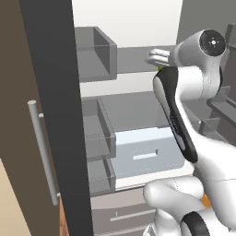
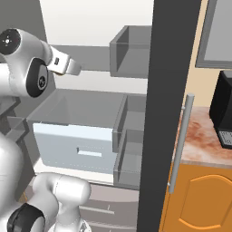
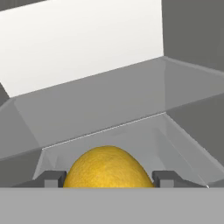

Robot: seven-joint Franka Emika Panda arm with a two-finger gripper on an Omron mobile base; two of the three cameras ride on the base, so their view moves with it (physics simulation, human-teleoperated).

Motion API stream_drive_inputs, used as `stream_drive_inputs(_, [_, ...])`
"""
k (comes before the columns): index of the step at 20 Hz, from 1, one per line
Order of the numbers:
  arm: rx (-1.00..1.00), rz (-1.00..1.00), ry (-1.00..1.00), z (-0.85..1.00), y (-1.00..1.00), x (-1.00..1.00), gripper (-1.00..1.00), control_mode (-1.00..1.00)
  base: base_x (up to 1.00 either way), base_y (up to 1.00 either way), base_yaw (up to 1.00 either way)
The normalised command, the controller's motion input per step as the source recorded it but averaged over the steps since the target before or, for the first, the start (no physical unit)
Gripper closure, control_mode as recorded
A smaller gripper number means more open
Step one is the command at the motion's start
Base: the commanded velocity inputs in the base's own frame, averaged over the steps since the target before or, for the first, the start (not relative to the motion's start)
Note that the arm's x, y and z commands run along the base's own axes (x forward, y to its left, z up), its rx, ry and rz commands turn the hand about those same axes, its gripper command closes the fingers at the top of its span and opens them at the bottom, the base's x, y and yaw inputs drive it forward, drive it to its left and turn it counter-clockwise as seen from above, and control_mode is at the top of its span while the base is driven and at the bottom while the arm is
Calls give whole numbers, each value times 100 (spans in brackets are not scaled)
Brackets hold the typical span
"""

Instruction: Retrieve a lemon from the fridge and place it on the cutting board with the fish.

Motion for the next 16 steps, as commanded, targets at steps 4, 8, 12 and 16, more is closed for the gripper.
stream_drive_inputs(4, [-1, 0, 0, 0, -5, -100, 100, -100, 0, 0, 0])
stream_drive_inputs(8, [-3, 7, 1, -1, -19, -94, 100, -100, 0, 0, 0])
stream_drive_inputs(12, [-3, 16, 7, -18, -15, -73, 100, -100, 0, 0, 0])
stream_drive_inputs(16, [-14, 24, 10, -18, 0, -42, 100, -100, 0, 0, 0])
